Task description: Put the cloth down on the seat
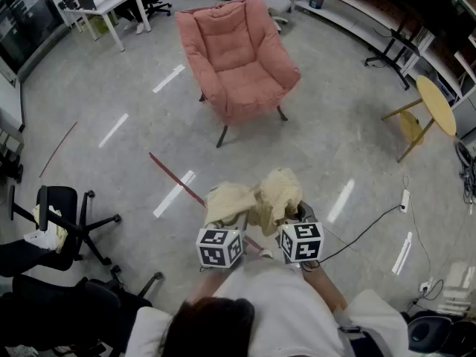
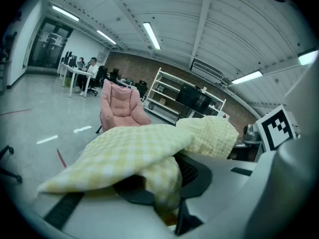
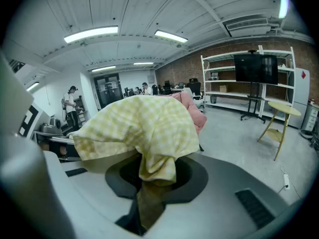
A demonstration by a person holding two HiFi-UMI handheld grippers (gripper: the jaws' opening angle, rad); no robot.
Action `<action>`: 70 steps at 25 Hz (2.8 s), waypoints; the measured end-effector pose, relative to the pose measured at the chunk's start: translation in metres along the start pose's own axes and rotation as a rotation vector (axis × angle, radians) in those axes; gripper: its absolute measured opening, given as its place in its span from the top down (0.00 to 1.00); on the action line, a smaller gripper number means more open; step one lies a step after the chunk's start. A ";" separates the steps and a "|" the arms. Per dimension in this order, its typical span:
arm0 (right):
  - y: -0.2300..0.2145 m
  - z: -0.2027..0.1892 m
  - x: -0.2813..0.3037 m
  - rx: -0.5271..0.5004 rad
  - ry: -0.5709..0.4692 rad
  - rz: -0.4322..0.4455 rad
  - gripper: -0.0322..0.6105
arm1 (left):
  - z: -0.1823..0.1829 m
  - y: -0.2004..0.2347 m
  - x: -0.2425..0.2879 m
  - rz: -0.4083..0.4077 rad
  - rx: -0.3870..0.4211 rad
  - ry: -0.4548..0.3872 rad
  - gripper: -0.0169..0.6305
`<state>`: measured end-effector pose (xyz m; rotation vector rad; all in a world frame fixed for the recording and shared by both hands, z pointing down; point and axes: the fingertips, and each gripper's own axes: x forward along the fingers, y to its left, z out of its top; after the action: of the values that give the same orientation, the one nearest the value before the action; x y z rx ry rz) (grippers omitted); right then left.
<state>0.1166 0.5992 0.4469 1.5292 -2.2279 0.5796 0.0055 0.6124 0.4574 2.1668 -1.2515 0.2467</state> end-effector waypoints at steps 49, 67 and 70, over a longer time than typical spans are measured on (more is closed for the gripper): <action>-0.142 0.187 0.258 -0.080 -0.023 0.088 0.79 | 0.201 0.088 0.267 0.069 0.008 0.004 0.84; -0.177 0.204 0.309 -0.127 0.015 0.127 0.79 | 0.221 0.102 0.324 0.107 -0.015 0.034 0.84; -0.181 0.207 0.320 -0.118 0.023 0.126 0.79 | 0.225 0.107 0.334 0.101 -0.012 0.038 0.84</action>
<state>0.1633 0.1805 0.4611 1.3257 -2.3097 0.4892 0.0633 0.2005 0.4725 2.0814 -1.3395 0.3198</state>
